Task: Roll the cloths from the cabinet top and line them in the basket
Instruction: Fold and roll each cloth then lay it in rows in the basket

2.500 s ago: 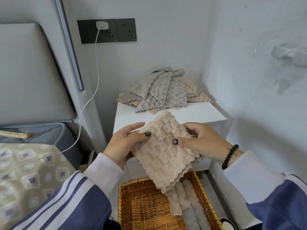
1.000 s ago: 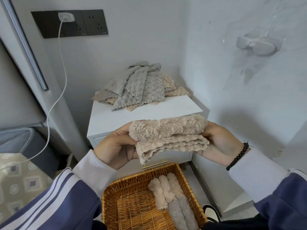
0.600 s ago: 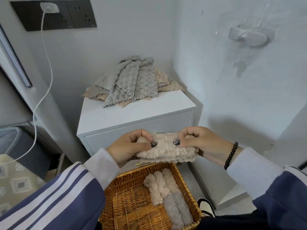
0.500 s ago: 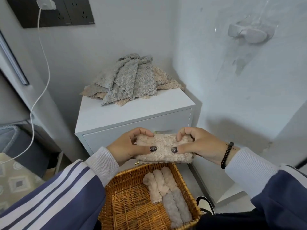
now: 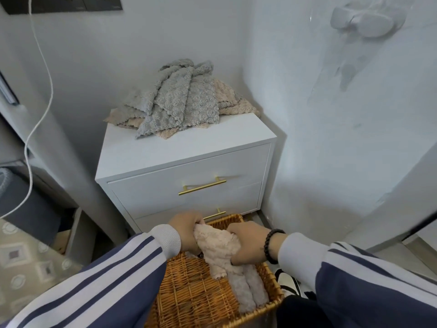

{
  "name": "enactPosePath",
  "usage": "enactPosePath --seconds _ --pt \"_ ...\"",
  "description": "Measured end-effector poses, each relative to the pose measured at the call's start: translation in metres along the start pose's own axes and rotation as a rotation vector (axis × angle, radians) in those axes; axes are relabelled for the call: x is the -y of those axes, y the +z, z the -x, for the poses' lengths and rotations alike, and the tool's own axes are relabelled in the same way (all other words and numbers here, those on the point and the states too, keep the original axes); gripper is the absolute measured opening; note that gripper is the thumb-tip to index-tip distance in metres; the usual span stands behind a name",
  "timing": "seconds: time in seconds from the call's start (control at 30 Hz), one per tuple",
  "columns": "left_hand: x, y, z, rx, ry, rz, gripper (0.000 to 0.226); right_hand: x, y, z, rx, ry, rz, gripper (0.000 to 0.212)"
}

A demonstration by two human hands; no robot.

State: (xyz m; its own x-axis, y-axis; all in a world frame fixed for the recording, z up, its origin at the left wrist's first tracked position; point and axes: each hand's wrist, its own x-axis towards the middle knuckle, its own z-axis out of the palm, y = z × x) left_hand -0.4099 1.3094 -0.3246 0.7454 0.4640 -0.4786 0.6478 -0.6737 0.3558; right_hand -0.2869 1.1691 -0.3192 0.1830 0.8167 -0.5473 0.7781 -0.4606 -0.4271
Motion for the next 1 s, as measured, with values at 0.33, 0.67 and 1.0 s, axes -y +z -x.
enactPosePath --seconds 0.33,0.67,1.0 --pt "0.061 0.082 -0.030 -0.116 -0.242 0.320 0.038 -0.016 0.073 -0.069 -0.163 0.117 -0.084 0.073" --pt "0.119 0.120 -0.058 -0.175 -0.567 0.562 0.057 0.004 0.157 -0.137 -0.076 0.293 -0.397 0.037" --pt "0.130 0.162 -0.109 -0.156 -0.704 1.179 0.014 -0.008 0.188 -0.199 -0.208 0.364 -0.571 0.031"
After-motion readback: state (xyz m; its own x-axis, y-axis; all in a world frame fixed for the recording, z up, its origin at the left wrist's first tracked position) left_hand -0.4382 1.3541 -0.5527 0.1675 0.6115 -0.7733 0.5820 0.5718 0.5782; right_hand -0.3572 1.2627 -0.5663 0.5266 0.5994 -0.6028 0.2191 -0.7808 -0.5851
